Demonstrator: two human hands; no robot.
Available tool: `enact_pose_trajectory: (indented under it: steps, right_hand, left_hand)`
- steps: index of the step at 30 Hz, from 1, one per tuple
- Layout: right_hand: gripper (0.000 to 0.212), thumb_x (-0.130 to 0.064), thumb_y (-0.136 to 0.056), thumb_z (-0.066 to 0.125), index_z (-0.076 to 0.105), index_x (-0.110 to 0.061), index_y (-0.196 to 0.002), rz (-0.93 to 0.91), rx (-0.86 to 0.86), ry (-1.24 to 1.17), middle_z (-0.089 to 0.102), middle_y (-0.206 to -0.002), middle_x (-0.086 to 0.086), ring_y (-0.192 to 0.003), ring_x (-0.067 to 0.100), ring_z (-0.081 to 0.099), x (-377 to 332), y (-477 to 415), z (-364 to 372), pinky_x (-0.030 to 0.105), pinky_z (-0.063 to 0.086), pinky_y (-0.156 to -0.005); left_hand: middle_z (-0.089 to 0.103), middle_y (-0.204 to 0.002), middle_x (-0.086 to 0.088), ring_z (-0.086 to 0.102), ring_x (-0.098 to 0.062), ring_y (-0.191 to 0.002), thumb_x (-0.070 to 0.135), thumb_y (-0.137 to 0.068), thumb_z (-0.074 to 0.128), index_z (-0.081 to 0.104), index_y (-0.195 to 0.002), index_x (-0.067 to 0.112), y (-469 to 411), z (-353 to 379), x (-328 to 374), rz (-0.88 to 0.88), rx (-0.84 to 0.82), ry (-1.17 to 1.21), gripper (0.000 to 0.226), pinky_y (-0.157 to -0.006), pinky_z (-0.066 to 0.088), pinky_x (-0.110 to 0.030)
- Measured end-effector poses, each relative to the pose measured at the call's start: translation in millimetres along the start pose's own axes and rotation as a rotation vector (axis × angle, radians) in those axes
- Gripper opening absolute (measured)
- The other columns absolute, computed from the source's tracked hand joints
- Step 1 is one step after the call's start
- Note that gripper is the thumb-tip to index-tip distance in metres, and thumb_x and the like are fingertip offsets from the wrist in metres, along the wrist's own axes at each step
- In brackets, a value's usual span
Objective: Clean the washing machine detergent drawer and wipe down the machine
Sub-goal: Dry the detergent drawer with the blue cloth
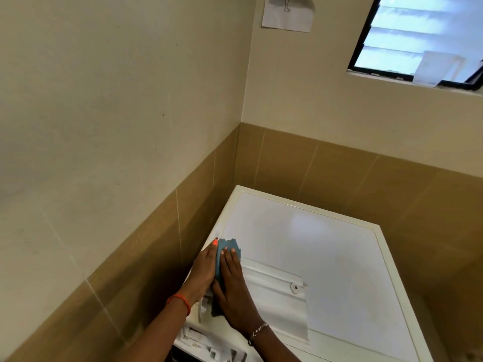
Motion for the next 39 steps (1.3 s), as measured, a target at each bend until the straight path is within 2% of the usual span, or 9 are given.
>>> enact_pose_trajectory:
  steps: [4,7,12,17,25,30,33,36,39]
  right_hand:
    - [0.092,-0.078,-0.072,0.008,-0.022,-0.019,-0.136,-0.029,-0.074,0.078,-0.029,-0.141,-0.016,-0.136,0.003,-0.025,-2,15,3,0.011,-0.011,-0.108]
    - [0.076,-0.034,-0.096,0.043,-0.012,-0.015,-0.144,-0.093,-0.11,0.144,-0.026,-0.142,-0.016,-0.134,0.0,-0.024,-5,23,-9,0.011,-0.006,-0.11]
    - [0.064,-0.018,-0.089,0.032,0.004,-0.01,-0.145,-0.177,-0.069,0.266,-0.003,-0.151,-0.006,-0.141,0.005,-0.01,8,34,-21,0.01,-0.004,-0.112]
    - [0.06,-0.016,-0.069,0.038,0.045,-0.006,-0.128,-0.142,0.025,0.445,0.048,-0.134,0.0,-0.125,0.021,0.04,53,57,-45,0.022,0.033,-0.104]
    - [0.066,-0.001,-0.063,0.059,0.049,-0.006,-0.127,0.089,0.264,0.482,0.051,-0.131,0.002,-0.141,-0.005,0.006,120,94,-86,0.003,0.006,-0.107]
    - [0.041,0.006,-0.087,0.049,0.055,-0.003,-0.126,0.428,0.408,0.181,0.065,-0.112,0.018,-0.101,0.026,0.06,143,114,-105,0.006,0.037,-0.075]
    - [0.027,0.004,-0.084,0.052,0.069,-0.006,-0.102,0.576,0.516,-0.102,0.067,-0.081,0.012,-0.079,0.028,0.062,160,126,-112,0.016,0.04,-0.058]
    - [0.027,0.003,-0.083,0.053,0.068,-0.01,-0.1,0.668,0.506,-0.275,0.069,-0.091,0.014,-0.081,0.028,0.062,165,135,-107,0.023,0.046,-0.062]
    - [0.032,0.007,-0.072,0.064,0.062,-0.016,-0.094,0.642,0.439,-0.409,0.068,-0.085,0.007,-0.076,0.012,0.06,153,134,-97,0.01,0.046,-0.055]
  left_hand:
    - [0.056,-0.122,-0.017,0.055,-0.024,-0.097,0.035,-0.1,0.03,0.052,-0.124,0.002,-5,-3,-3,-0.04,0.034,-0.029,0.046,-0.087,0.043,-0.032]
    - [0.054,-0.124,-0.018,0.053,-0.033,-0.112,0.033,-0.099,0.034,0.051,-0.125,0.0,-6,-4,-4,-0.053,0.018,-0.01,0.045,-0.094,0.043,-0.035]
    - [0.049,-0.136,-0.014,0.049,-0.03,-0.123,0.029,-0.098,0.04,0.046,-0.135,0.007,-11,-4,-5,0.054,-0.039,-0.084,0.043,-0.103,0.039,-0.035]
    - [0.054,-0.078,-0.017,0.038,-0.013,-0.048,0.032,-0.097,0.04,0.055,-0.126,0.009,-16,-5,-12,0.071,-0.055,-0.16,0.039,-0.036,0.026,-0.013]
    - [0.049,-0.071,-0.014,0.032,-0.012,-0.046,0.033,-0.098,0.039,0.053,-0.127,0.01,-26,-4,-16,0.082,-0.045,-0.227,0.04,-0.037,0.024,-0.018]
    - [0.049,-0.075,-0.011,0.032,-0.013,-0.048,0.038,-0.097,0.038,0.057,-0.122,0.016,-27,-3,-15,0.064,-0.105,-0.237,0.038,-0.038,0.023,-0.02]
    - [0.052,-0.073,-0.011,0.044,-0.014,-0.056,0.041,-0.096,0.038,0.061,-0.113,0.017,-21,-5,-10,0.045,-0.202,-0.185,0.037,-0.046,0.031,-0.02]
    - [0.058,-0.119,0.002,0.056,-0.016,-0.105,0.056,-0.087,0.048,0.049,-0.128,0.022,-10,-21,-15,0.054,-0.326,-0.144,0.053,-0.087,0.047,-0.029]
    - [0.035,-0.144,0.01,0.029,-0.017,-0.137,0.07,-0.057,0.066,0.032,-0.135,0.043,1,-41,-38,0.012,-0.526,-0.213,0.089,-0.115,0.023,-0.043]
Point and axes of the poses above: each hand's wrist, its own y-axis away from the middle knuckle, its own z-axis out of the palm, x = y × z, the point moved 6 cm from there along -y, towards the middle knuckle
